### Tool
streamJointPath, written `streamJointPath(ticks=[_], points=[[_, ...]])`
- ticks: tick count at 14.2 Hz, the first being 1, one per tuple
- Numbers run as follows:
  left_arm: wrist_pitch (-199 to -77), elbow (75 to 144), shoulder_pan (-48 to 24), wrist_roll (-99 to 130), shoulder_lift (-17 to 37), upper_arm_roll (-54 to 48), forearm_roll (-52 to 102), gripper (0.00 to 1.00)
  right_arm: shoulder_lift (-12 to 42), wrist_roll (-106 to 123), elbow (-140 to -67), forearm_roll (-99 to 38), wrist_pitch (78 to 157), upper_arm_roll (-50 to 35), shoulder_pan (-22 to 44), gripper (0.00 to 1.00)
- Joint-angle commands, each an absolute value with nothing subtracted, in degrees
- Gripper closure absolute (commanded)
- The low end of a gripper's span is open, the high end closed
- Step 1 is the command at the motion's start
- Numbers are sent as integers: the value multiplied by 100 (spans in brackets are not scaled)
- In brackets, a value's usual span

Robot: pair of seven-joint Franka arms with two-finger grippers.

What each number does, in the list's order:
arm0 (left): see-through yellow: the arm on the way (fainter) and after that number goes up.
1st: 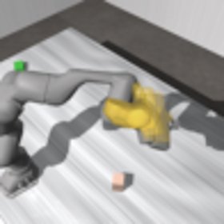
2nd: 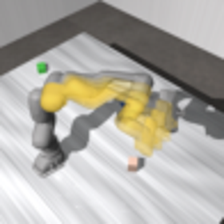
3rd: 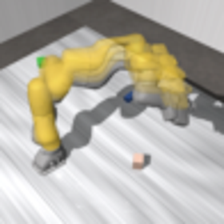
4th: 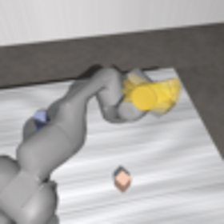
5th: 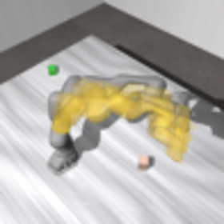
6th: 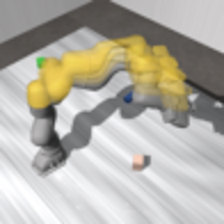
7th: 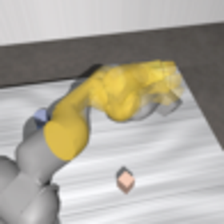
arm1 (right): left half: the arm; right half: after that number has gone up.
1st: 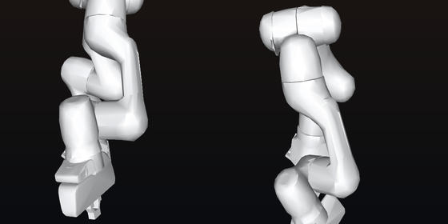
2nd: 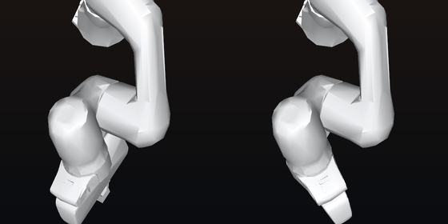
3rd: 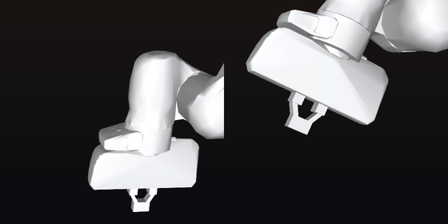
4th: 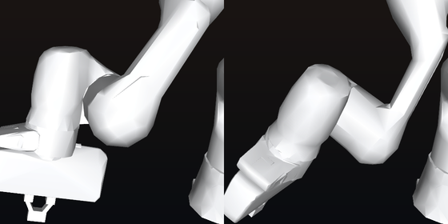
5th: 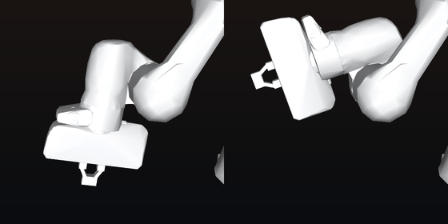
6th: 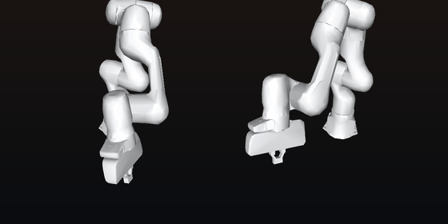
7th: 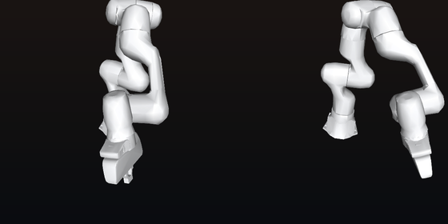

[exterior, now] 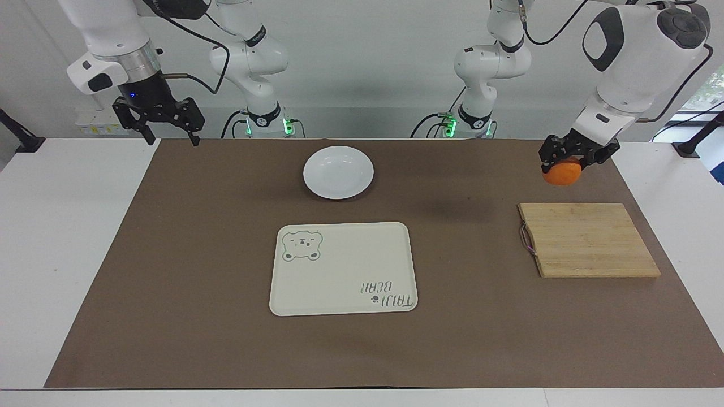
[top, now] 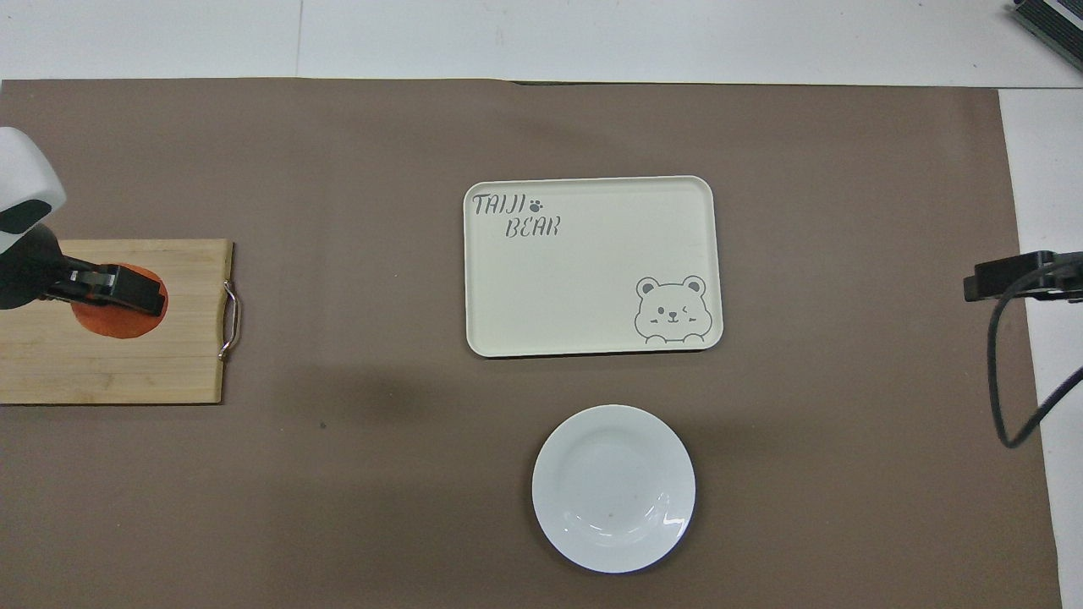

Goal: Place orange and plate with both arms
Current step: 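Lift the orange with the left gripper and carry it over the plate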

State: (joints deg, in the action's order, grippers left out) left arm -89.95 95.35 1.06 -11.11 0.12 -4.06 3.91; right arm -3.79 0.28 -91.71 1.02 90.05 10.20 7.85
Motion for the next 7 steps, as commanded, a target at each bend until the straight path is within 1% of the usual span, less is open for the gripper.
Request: streamJointPath(ticks=[1,3,7], points=[[-8745,9580,9,-1739,-79,-404,633,100,-448,176,-9220,-26,8965,1002,712,0],[-8719,9598,-341,-2361,-97,-457,633,100,-448,176,-9220,-26,8965,1002,712,0],[-8780,9659,-1193,-2391,-184,-492,633,100,-448,176,-9220,-26,8965,1002,712,0]])
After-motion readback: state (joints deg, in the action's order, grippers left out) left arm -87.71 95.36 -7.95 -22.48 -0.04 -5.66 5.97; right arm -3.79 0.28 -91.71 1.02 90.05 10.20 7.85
